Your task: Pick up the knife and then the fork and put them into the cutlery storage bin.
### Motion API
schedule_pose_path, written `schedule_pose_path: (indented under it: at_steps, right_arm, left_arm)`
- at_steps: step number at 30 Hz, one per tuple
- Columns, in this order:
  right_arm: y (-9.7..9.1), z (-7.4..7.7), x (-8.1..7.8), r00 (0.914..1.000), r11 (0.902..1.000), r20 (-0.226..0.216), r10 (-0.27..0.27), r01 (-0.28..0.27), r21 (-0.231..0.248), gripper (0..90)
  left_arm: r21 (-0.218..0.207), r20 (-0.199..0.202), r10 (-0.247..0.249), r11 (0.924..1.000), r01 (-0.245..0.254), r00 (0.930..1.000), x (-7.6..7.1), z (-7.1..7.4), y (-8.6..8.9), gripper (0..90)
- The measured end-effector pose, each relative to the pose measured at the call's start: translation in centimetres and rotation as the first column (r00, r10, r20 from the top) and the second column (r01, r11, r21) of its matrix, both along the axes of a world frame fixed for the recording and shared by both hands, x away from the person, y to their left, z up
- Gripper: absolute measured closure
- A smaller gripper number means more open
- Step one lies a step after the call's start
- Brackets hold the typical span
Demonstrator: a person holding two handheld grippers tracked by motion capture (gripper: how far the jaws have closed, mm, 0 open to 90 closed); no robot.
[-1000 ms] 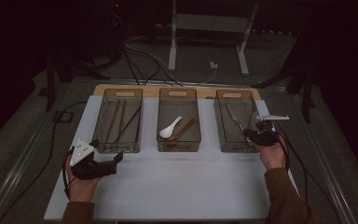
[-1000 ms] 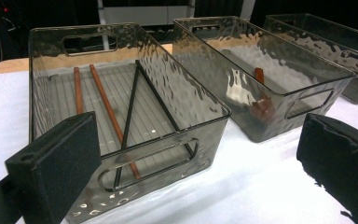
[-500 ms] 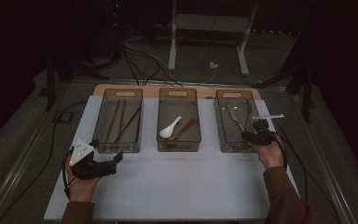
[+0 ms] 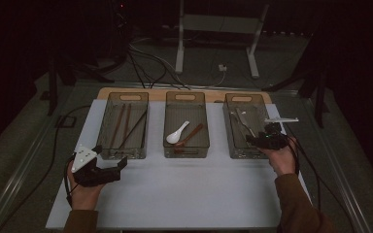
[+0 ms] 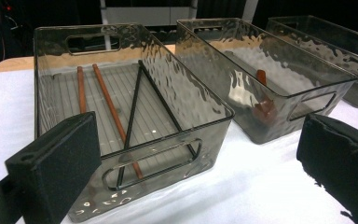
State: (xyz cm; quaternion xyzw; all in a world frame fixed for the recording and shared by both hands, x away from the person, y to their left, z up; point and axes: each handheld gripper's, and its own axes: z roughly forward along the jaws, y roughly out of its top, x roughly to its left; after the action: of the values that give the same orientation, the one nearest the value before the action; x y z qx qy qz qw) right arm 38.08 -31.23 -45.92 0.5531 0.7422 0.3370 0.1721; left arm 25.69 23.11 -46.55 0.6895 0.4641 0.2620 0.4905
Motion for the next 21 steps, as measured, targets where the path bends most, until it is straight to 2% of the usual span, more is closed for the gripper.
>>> schedule_pose_path:
  at_steps: [5,7,14,17,21]
  right_arm:
    - [0.1,0.3,-0.1,0.9993,0.9999,0.035,-0.015,0.015,-0.008,14.3]
    - [0.1,0.3,-0.2,0.999,0.9998,0.041,-0.017,0.017,-0.01,13.6]
    - [0.1,0.5,-0.6,0.9976,0.9997,0.07,0.0,-0.001,0.024,7.6]
    - [0.1,0.7,-0.9,0.9959,0.9996,0.09,0.004,-0.006,0.029,3.3]
    - [0.1,1.0,-1.5,0.993,0.9991,0.117,0.01,-0.015,0.039,1.9]
  left_arm:
    - [0.0,0.001,0.003,1.0,-0.003,1.0,0.0,0.0,0.0,0.6]
    - [0.002,0.001,0.003,1.0,-0.003,1.0,0.0,0.0,0.0,0.6]
    - [0.012,0.003,0.013,0.9998,-0.013,0.9999,0.0,0.1,0.1,0.6]
    - [0.027,0.006,0.019,0.9995,-0.019,0.9998,-0.1,0.2,0.2,0.6]
    - [0.053,0.005,0.026,0.9983,-0.026,0.9997,-0.1,0.3,0.2,0.6]
